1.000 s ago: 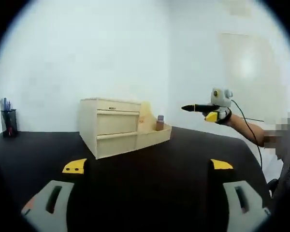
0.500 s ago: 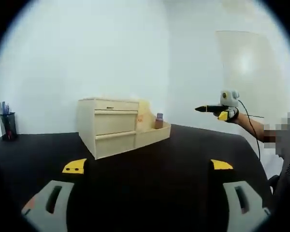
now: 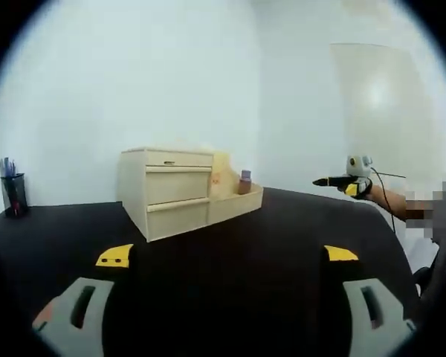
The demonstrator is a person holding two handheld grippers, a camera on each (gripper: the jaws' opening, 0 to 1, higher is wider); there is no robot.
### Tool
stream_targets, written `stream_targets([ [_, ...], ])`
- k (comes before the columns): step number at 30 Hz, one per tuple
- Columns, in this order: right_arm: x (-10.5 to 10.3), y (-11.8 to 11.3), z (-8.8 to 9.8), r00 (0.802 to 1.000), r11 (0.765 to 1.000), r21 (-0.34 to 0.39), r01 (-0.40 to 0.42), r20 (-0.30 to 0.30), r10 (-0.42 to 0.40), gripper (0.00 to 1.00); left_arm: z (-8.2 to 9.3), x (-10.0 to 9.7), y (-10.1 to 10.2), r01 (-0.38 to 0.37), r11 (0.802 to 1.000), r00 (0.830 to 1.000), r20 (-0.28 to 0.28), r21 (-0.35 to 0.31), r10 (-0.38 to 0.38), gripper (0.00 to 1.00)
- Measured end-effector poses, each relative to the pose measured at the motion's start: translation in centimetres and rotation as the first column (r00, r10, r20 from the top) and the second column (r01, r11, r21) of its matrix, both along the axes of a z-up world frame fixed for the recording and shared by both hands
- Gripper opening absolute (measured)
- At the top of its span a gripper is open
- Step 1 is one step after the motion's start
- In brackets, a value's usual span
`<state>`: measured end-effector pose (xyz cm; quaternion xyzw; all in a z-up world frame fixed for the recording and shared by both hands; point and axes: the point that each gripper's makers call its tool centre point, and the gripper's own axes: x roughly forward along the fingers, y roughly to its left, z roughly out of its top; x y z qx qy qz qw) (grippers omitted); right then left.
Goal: Open the drawer, pick up the cosmetic bottles from the table one by one, place them into the drawer, release the gripper, close the drawer, and move the gripper away
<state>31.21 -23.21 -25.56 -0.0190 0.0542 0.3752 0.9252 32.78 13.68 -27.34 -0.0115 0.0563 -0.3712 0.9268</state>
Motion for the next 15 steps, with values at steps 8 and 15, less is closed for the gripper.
stream_targets([
  [8, 0.1, -1.9, -3.2, 1.0, 0.998, 0.059, 0.01, -0.016, -0.009, 0.92, -0.5, -0.2, -0.1, 0.004, 1.0, 1.0, -0.013, 0.004, -0.004, 0.96],
  [15, -0.4, -2.3, -2.7, 0.999, 0.998, 0.06, 0.028, 0.026, -0.03, 0.88, -0.5, -0.8, -0.2, 0.001, 1.0, 1.0, -0.017, -0.02, -0.001, 0.96],
])
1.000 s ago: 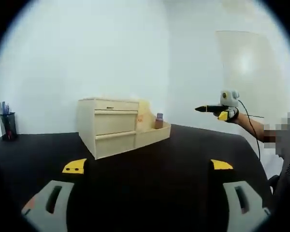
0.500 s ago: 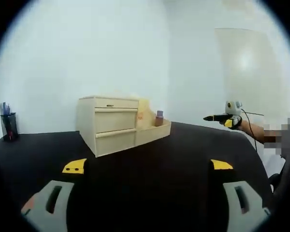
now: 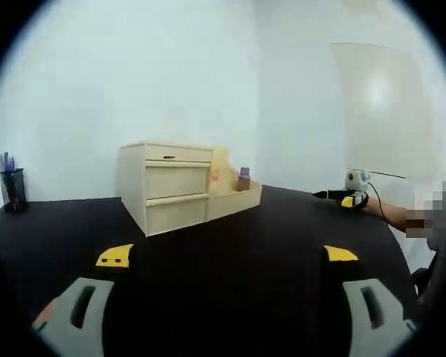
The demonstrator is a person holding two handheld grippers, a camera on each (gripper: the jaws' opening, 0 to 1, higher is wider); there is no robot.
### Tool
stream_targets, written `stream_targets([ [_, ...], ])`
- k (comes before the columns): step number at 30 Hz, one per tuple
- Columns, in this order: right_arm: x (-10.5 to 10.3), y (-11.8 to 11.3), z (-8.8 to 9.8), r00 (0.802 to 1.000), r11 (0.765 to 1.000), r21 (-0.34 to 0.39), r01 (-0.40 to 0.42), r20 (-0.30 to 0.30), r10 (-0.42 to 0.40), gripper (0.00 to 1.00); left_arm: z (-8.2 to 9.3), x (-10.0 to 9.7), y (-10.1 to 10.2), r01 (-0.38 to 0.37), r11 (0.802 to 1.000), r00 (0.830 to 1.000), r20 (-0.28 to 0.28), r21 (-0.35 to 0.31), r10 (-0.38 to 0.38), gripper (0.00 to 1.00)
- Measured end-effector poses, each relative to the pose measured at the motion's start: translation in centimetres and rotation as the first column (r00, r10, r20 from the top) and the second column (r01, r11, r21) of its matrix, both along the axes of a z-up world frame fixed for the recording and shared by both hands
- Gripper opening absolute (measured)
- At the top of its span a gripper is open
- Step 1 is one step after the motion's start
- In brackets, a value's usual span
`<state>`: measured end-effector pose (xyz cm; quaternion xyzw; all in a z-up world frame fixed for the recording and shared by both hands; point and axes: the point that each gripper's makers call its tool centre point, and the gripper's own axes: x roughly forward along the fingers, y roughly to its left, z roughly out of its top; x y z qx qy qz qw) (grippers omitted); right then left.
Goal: Open the drawer, pick up the cosmetic bottles from the table one by one, place them into the drawer, release the gripper, close the drawer, and move the gripper away
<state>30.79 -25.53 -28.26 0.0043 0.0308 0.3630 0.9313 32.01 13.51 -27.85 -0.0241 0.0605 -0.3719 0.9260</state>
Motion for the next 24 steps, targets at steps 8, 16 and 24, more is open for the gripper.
stream_targets([
  [8, 0.34, -0.27, -0.21, 1.0, 1.0, -0.009, 0.018, 0.003, -0.018, 0.87, -0.46, 0.12, 0.51, -0.022, 0.999, 0.999, -0.03, -0.041, 0.021, 0.96],
  [16, 0.69, -0.76, -0.27, 0.999, 0.999, -0.007, 0.035, -0.004, -0.035, 0.87, -0.54, 0.26, 0.78, -0.028, 0.997, 0.999, -0.045, -0.078, 0.024, 0.96],
  [24, 0.72, -0.63, -0.53, 0.999, 0.999, -0.025, 0.041, 0.001, -0.041, 0.87, -0.53, 0.11, 0.66, -0.013, 0.996, 0.999, -0.051, -0.092, 0.009, 0.96],
])
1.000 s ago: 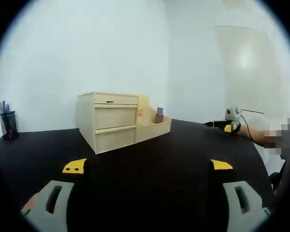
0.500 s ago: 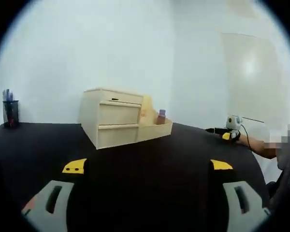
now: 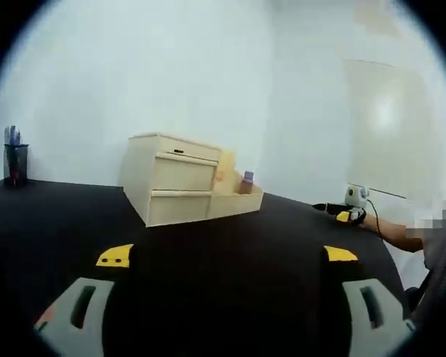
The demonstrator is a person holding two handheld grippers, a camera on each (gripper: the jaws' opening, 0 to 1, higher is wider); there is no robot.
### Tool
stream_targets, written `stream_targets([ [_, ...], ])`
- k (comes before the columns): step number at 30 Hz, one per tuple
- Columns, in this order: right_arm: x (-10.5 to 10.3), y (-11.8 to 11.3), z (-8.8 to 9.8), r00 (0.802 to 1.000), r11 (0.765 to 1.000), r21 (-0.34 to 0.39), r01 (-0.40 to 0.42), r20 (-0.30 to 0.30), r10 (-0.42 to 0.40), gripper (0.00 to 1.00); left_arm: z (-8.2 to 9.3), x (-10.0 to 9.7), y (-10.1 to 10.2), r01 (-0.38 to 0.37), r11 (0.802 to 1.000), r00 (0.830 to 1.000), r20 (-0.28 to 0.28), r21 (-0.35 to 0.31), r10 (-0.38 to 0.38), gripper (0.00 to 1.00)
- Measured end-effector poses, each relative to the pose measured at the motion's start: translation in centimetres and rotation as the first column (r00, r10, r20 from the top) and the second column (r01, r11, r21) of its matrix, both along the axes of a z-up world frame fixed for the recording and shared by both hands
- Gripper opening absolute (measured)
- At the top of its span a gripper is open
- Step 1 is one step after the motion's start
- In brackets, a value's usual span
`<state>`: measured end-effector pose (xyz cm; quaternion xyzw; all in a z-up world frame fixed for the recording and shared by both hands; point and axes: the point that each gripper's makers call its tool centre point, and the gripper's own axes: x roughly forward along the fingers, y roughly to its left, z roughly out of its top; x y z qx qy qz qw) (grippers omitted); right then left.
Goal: Open the drawer, pick up the cosmetic bottles from the table one by one, place them into the drawer, release the gripper, close the drawer, and move the gripper away
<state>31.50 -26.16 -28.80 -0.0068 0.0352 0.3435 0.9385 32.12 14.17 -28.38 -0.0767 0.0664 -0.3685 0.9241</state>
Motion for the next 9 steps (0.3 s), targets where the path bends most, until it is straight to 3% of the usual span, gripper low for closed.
stream_targets([
  [9, 0.09, -0.26, 0.37, 1.0, 1.0, 0.024, 0.007, 0.007, -0.007, 0.87, -0.06, -0.02, -0.07, -0.001, 1.0, 1.0, 0.014, 0.016, 0.001, 0.96],
])
